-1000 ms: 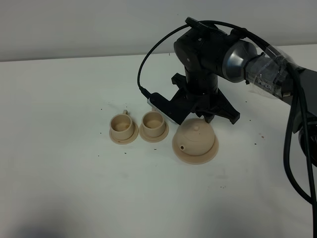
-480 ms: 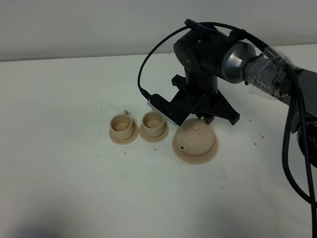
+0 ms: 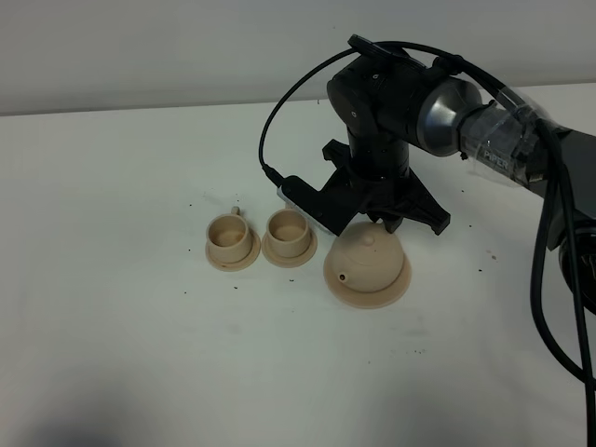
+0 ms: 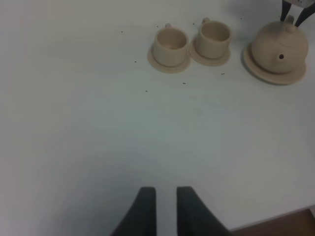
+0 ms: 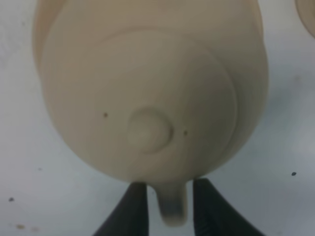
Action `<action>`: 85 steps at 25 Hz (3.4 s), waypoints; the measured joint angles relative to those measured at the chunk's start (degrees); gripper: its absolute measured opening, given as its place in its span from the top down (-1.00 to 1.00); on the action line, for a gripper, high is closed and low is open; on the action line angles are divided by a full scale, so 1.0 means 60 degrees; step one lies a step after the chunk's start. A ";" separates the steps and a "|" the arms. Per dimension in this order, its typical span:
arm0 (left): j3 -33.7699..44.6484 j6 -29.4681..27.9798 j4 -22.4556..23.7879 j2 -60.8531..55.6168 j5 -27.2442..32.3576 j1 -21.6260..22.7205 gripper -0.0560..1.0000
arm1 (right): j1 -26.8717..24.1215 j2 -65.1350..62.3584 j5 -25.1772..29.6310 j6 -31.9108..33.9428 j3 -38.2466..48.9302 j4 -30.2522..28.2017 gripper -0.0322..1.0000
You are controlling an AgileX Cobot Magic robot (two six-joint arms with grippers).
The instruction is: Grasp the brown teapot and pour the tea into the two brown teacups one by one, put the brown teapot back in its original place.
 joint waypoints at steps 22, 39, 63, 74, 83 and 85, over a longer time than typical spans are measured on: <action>0.0000 0.0000 0.0000 0.0000 0.0000 0.0000 0.66 | -0.0075 0.0099 -0.0084 0.0386 0.0000 -0.0207 0.48; 0.0000 0.0008 0.0000 0.0000 0.0000 0.0000 0.66 | -0.0086 0.0099 0.0096 0.0383 0.0000 -0.0137 0.71; 0.0000 0.0008 0.0000 0.0000 0.0000 0.0000 0.66 | -0.0374 0.0001 0.0127 0.0245 0.0000 0.0525 0.72; 0.0000 0.0008 0.0000 0.0000 0.0000 0.0000 0.66 | -0.0823 -0.0109 0.0131 0.0222 0.0007 0.1451 0.72; 0.0000 0.0008 0.0000 0.0000 0.0000 0.0000 0.66 | -0.1040 -0.0164 0.0131 0.0404 0.0007 0.1575 0.72; 0.0000 -0.0001 0.0000 0.0000 0.0000 0.0000 0.66 | -0.1070 -0.0239 0.0131 0.0414 0.0018 0.1575 0.72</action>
